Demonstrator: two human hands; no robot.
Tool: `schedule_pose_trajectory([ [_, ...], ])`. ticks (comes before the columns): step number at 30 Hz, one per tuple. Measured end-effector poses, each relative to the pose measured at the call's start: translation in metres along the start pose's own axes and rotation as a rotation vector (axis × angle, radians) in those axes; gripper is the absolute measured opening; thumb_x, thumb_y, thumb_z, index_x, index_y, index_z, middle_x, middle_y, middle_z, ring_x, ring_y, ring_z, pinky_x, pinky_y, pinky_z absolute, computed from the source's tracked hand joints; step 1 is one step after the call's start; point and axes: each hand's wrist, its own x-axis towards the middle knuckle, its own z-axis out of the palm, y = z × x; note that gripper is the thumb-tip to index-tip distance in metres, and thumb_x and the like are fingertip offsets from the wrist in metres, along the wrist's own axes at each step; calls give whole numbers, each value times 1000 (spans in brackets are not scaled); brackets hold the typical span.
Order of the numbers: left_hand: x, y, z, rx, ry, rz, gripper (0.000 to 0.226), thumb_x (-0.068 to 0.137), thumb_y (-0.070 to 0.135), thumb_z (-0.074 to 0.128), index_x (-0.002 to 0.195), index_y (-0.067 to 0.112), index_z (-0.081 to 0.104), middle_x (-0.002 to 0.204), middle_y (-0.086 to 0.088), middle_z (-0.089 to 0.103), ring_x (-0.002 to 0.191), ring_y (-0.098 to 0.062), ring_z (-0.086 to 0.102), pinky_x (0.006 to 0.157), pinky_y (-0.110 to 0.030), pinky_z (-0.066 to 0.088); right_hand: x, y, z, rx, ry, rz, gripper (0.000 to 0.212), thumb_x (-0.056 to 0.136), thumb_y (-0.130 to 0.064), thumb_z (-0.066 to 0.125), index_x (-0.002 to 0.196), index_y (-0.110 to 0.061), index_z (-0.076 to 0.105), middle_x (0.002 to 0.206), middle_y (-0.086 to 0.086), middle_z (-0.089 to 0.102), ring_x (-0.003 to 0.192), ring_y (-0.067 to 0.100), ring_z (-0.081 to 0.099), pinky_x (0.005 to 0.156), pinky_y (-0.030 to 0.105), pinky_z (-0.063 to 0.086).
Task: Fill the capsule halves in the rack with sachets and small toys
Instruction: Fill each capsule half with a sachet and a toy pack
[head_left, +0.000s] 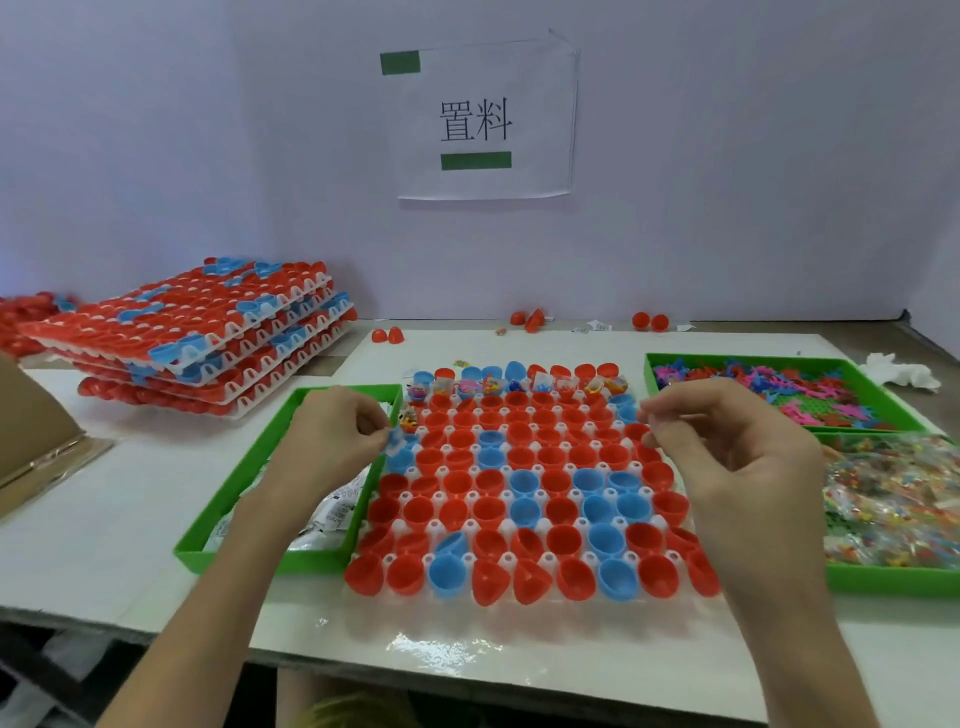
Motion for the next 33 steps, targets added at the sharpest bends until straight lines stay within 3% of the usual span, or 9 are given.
schedule_pose_trajectory([
  [6,5,-1,5,63,-70,59,10,85,10,71,86,15,79,75,5,71,71,-6,64,71,-25,56,1,4,-5,-21,9,6,26,90,-4,66,84,-28,71,83,-12,72,79,8,68,69,14,55],
  [13,9,-3,2,129,-190,146,12,86,11,70,90,19,78,77,12,69,72,0,62,66,-13,48,1,3,0,10,-20,16,29,89,-3,65,81,-31,70,82,-10,73,78,10,69,67,15,55],
  [23,18,-1,6,247,-263,182,11,88,13,71,94,19,78,78,13,64,69,3,58,68,-16,48,0,5,1,-4,-37,28,31,90,-3,64,80,-32,70,82,-14,72,78,7,69,66,13,54],
  [26,21,0,8,261,-276,162,13,88,11,72,97,18,78,90,6,72,74,-3,60,76,-22,52,0,4,1,1,-37,33,32,90,-3,64,80,-32,70,81,-15,72,79,7,69,66,12,54],
  [31,25,3,8,237,-298,127,13,86,8,74,96,15,79,92,3,74,81,-10,65,83,-28,55,0,5,1,11,-51,45,31,90,-2,63,80,-31,71,80,-12,73,76,8,69,65,13,54],
  [33,25,1,7,207,-293,135,12,86,10,73,95,16,79,86,6,72,77,-5,64,77,-24,54,0,5,0,18,-55,52,31,90,-2,63,80,-30,71,80,-11,73,75,8,68,65,13,54],
])
